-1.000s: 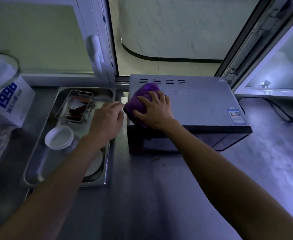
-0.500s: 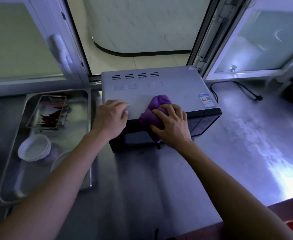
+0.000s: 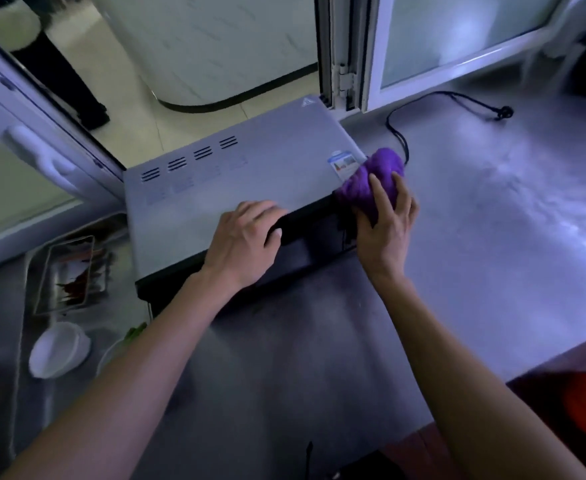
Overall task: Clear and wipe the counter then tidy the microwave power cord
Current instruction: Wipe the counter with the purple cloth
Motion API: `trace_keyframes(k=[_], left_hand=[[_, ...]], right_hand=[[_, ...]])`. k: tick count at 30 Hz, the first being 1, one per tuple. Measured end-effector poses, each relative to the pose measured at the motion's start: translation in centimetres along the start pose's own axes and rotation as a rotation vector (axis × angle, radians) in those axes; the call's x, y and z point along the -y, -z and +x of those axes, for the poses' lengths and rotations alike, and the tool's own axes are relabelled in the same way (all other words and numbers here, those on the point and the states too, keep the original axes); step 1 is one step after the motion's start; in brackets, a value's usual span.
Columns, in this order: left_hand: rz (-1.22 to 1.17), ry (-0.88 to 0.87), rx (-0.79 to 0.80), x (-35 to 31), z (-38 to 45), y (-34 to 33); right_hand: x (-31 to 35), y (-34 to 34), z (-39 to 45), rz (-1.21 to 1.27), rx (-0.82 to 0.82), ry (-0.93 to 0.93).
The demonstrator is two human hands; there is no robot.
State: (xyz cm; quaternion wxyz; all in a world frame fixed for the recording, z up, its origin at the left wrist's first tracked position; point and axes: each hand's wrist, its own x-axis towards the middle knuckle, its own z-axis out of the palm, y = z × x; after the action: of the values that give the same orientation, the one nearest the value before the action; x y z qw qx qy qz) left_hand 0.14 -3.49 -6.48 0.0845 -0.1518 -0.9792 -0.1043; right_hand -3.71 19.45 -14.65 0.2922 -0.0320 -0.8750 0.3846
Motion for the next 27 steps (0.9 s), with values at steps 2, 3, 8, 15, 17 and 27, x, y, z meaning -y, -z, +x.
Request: trace_keyframes(k=[2,3,8,15,17,27], left_hand=[[0.024,-0.007,0.003,-0.7,1.1,-0.6],[0.036,0.001,-0.008,-1.0,1.4,-0.9],[0.018,0.004,-0.122,-1.5,1.6,-2.1],[0.056,-0.029,-0.054,-1.3,0.6,-2.0],[0.070,-0.050,-0.044,-0.8,-0.3,-2.0],[0.103,0.026,-0.041,5.9,-7.3,1.5]], right_hand=[[-0.1,-0.5,-0.2,0.086,-0.013,-0.100],[0.1,-0.7,-0.4,0.129,-0.017,-0.136],[1.5,-2.0,-1.3,0.320,-0.101,-0.349],[3.7,-3.2,-2.3,0.379,-0.186,-0.444],[4.4,-3.6,-2.7,0.389,-0.193,-0.457],[12.2,-7.1,-9.2,0.457,-0.116,-0.522]])
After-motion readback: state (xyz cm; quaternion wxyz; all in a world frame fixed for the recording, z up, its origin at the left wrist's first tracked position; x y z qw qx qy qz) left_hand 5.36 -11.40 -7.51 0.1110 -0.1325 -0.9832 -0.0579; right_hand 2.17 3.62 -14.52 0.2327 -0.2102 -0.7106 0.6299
